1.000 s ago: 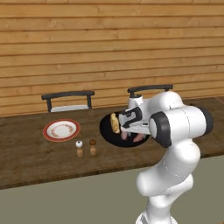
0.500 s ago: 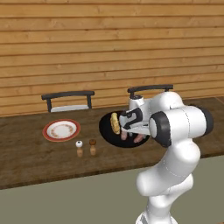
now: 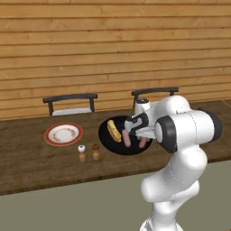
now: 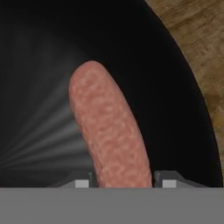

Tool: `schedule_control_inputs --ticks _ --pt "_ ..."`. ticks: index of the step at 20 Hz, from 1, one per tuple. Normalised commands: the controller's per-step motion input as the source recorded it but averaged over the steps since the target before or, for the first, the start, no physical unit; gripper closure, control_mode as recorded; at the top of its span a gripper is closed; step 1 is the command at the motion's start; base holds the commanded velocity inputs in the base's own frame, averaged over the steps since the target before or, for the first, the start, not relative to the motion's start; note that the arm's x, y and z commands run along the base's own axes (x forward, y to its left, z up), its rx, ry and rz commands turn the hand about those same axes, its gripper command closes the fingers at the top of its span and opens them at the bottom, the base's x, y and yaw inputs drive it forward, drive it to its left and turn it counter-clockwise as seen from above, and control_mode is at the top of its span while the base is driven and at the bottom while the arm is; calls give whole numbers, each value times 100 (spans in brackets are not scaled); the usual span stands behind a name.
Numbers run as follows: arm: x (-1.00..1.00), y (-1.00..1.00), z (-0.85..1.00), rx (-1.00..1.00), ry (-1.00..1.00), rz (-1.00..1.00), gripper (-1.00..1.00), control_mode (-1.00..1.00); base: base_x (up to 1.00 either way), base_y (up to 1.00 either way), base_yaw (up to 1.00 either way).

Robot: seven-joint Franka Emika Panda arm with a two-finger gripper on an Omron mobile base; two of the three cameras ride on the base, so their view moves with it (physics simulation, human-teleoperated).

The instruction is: Place one bun and one sausage from the bowl on each plate.

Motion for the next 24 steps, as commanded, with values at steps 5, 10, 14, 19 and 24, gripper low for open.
schedule_control_inputs --ticks 5,10,14,19,24 --pt "-1 0 29 0 0 0 100 -100 0 0 0" --pt "0 0 73 1 0 0 100 -100 0 0 0" --pt "0 -12 58 0 -4 0 100 -100 0 0 0" --pt "1 -57 29 0 -2 0 100 -100 0 0 0" --pt "37 -87 12 1 0 4 100 -100 0 0 0"
